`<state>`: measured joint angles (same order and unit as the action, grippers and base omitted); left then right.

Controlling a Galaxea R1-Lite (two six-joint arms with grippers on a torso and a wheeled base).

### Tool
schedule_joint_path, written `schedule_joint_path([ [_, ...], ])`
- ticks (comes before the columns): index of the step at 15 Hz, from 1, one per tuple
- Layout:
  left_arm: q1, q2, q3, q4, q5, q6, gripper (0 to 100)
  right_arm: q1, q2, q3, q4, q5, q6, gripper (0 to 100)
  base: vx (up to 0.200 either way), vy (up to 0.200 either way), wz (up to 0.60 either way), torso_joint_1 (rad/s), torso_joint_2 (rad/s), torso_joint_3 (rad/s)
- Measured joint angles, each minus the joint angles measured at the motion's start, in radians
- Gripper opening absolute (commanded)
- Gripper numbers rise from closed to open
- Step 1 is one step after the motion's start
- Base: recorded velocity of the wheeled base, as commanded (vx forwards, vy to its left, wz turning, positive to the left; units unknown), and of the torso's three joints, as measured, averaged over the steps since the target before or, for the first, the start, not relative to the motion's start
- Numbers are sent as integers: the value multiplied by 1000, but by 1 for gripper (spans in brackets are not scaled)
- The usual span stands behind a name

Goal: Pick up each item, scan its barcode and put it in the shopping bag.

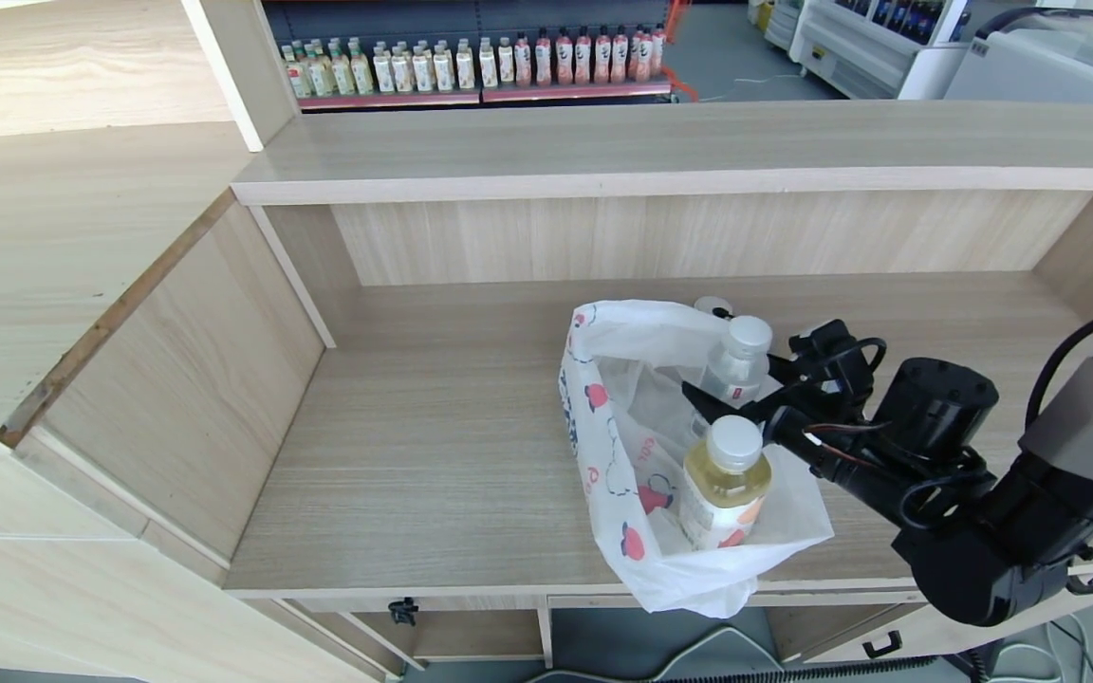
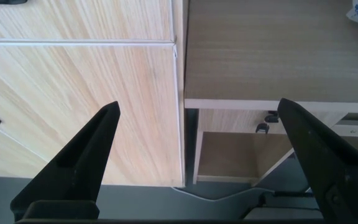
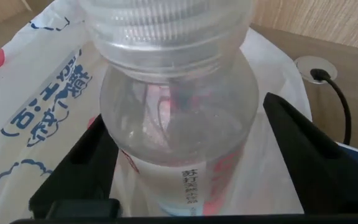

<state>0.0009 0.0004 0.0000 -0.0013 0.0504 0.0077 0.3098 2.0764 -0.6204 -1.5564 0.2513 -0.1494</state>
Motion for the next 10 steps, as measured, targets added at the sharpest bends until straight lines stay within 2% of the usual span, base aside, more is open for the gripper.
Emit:
schedule_joint_path([
  [6,1,0,0,0,0,0,100,-18,-40,-48,1,25,33,100,0,0,0,0,0,0],
  [8,0,0,0,0,0,0,100,-19,-107,-52,79,53,78,100,0,0,0,0,0,0],
  [10,1,0,0,0,0,-6,100,-16,-209,-55,214,79,105,100,0,0,0,0,0,0],
])
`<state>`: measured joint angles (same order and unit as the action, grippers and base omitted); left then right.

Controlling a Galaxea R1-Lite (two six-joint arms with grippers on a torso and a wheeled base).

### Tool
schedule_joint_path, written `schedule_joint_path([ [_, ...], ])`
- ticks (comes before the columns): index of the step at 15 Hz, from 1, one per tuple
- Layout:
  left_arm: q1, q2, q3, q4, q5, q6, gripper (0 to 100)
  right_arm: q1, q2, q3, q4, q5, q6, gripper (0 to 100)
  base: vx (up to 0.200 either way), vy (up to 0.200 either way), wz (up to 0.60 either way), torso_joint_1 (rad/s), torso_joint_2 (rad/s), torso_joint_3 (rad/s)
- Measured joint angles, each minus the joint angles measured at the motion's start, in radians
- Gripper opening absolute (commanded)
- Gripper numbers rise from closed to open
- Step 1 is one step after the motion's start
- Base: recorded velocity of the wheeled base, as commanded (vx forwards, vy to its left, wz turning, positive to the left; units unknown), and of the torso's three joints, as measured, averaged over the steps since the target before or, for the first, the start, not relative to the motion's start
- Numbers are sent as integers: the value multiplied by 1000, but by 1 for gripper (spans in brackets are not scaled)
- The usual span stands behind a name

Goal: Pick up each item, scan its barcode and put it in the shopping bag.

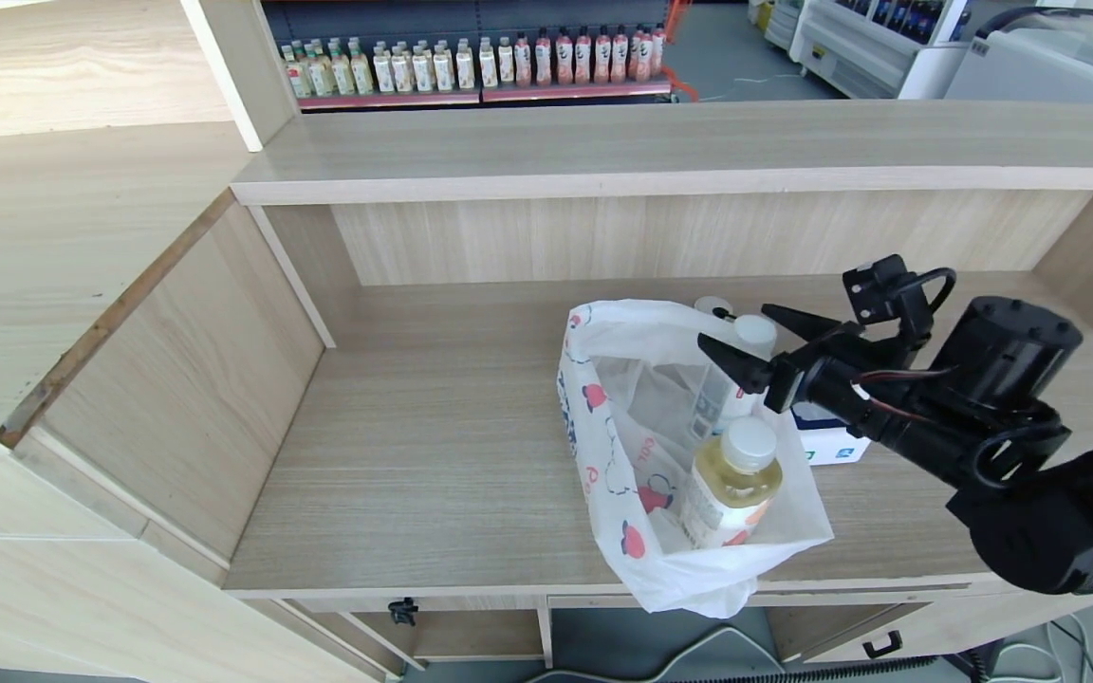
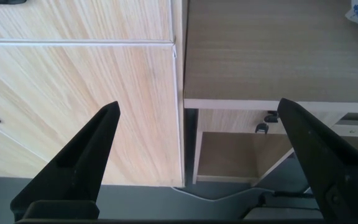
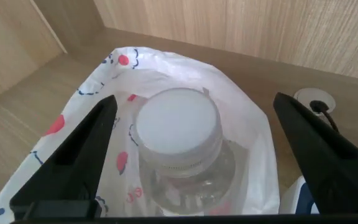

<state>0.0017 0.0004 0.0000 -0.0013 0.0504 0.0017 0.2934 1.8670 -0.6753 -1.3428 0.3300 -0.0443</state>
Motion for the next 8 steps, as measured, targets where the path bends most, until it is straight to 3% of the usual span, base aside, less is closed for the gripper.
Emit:
schedule_joint_path([
  [5,-1,0,0,0,0,-4,100,-15,-315,-3,317,52,27,100,0,0,0,0,0,0],
  [8,-1,0,0,0,0,-4,100,-100,-512,27,475,52,33,100,0,0,0,0,0,0],
])
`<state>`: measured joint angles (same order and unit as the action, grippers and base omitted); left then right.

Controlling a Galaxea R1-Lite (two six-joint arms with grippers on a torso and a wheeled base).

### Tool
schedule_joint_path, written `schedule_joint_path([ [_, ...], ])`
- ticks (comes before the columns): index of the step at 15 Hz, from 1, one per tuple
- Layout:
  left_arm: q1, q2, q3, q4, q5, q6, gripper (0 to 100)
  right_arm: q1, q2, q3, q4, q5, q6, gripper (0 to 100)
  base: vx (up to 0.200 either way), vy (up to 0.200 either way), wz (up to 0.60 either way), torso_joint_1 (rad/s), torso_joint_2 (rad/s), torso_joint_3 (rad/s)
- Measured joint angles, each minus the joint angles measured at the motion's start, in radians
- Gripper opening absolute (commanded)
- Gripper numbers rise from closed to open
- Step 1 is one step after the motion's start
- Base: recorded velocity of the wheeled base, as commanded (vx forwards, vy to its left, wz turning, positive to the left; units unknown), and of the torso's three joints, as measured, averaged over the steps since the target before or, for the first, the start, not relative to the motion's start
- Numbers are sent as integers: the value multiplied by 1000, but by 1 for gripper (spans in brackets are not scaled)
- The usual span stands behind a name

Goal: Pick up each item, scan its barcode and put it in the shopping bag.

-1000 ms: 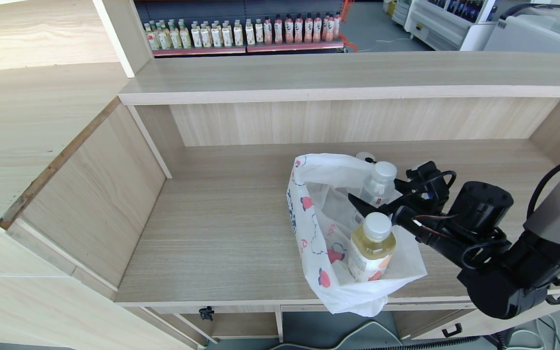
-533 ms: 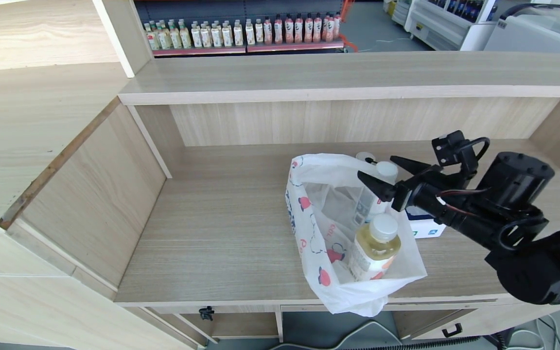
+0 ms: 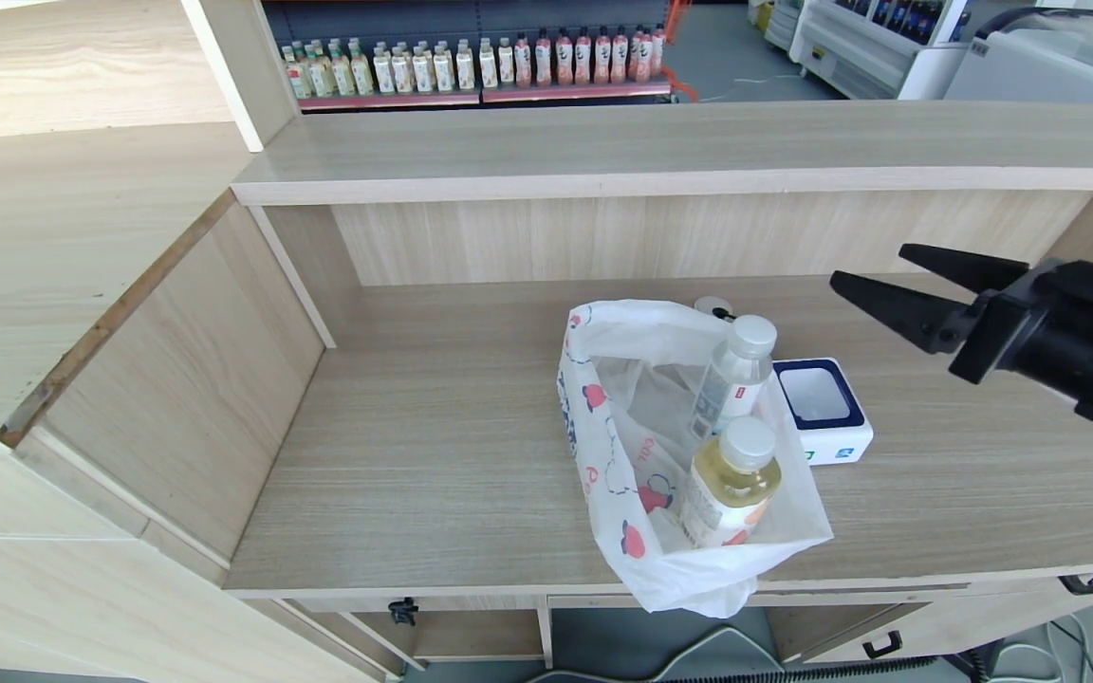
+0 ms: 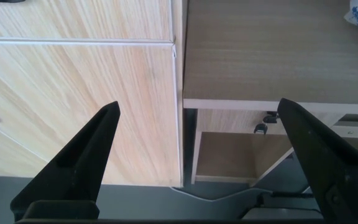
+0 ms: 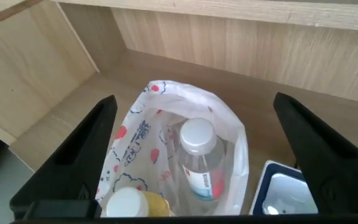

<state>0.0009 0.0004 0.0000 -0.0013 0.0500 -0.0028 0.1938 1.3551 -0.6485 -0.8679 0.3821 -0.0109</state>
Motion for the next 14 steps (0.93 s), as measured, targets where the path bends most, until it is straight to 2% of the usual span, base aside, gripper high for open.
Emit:
schedule_joint_path([
  [5,1,0,0,0,0,0,100,-426,-277,121,257,-34,2,100,0,0,0,0,0,0],
  [7,1,0,0,0,0,0,100,-523,-390,204,328,-51,1,100,0,0,0,0,0,0],
  [9,0,0,0,0,0,0,100,-519,-521,320,354,-62,-18,100,0,0,0,0,0,0],
  [14,0,0,0,0,0,0,100,-374,-821,574,426,-151,-136,100,0,0,0,0,0,0],
])
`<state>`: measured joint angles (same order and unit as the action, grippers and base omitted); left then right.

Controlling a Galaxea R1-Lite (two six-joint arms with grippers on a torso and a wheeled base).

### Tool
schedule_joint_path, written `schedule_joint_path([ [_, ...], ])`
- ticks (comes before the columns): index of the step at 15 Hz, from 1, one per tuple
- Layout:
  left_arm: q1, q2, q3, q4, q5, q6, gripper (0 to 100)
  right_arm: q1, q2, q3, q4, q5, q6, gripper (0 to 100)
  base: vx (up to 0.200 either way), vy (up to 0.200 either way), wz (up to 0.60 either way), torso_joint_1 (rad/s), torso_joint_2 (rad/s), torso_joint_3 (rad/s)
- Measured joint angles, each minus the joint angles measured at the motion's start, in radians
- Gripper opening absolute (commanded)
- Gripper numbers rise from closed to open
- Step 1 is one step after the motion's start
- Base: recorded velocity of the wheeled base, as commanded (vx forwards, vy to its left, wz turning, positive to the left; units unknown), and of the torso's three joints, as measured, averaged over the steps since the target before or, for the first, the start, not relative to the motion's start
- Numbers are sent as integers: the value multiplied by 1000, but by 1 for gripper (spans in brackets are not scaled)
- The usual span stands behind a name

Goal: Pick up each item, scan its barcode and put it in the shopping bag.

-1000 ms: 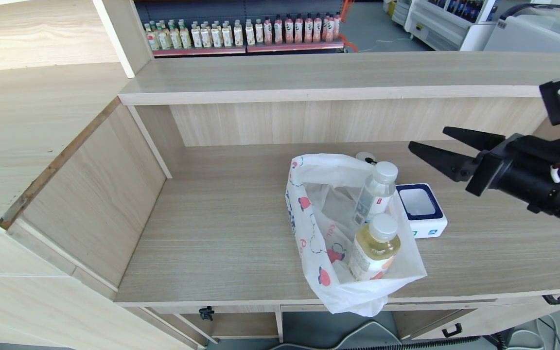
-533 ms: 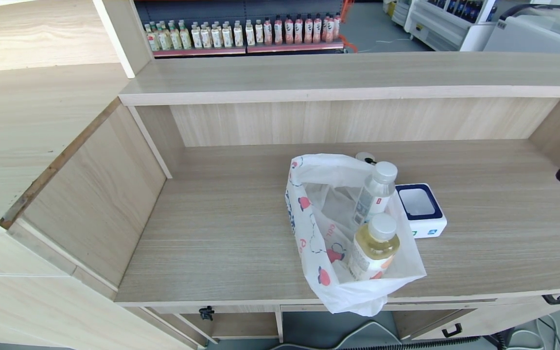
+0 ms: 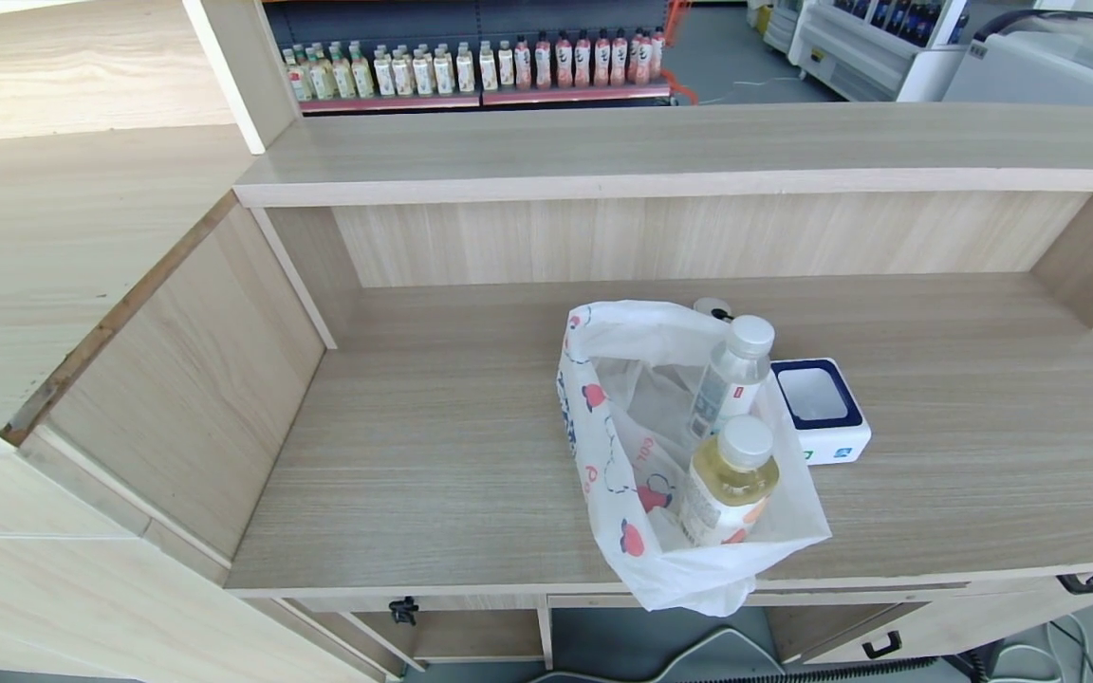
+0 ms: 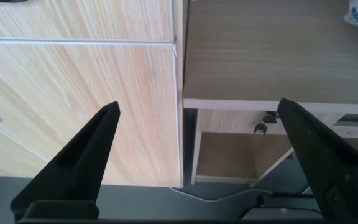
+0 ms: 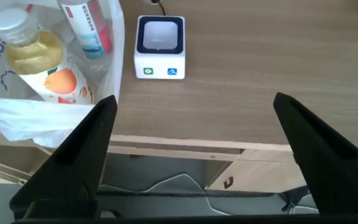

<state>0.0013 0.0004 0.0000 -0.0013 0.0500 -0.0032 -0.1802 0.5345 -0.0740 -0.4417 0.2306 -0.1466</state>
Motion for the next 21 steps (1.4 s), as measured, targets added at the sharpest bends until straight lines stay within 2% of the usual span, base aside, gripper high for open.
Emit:
schedule_joint_path([
  [6,0,0,0,0,0,0,100,81,-355,71,370,-101,-47,100,0,0,0,0,0,0],
  [8,0,0,0,0,0,0,100,112,-409,74,378,-144,-43,100,0,0,0,0,0,0],
  [13,0,0,0,0,0,0,100,168,-504,74,414,-153,23,100,0,0,0,0,0,0],
  [21,0,0,0,0,0,0,100,175,-538,70,462,-171,100,100,0,0,0,0,0,0],
])
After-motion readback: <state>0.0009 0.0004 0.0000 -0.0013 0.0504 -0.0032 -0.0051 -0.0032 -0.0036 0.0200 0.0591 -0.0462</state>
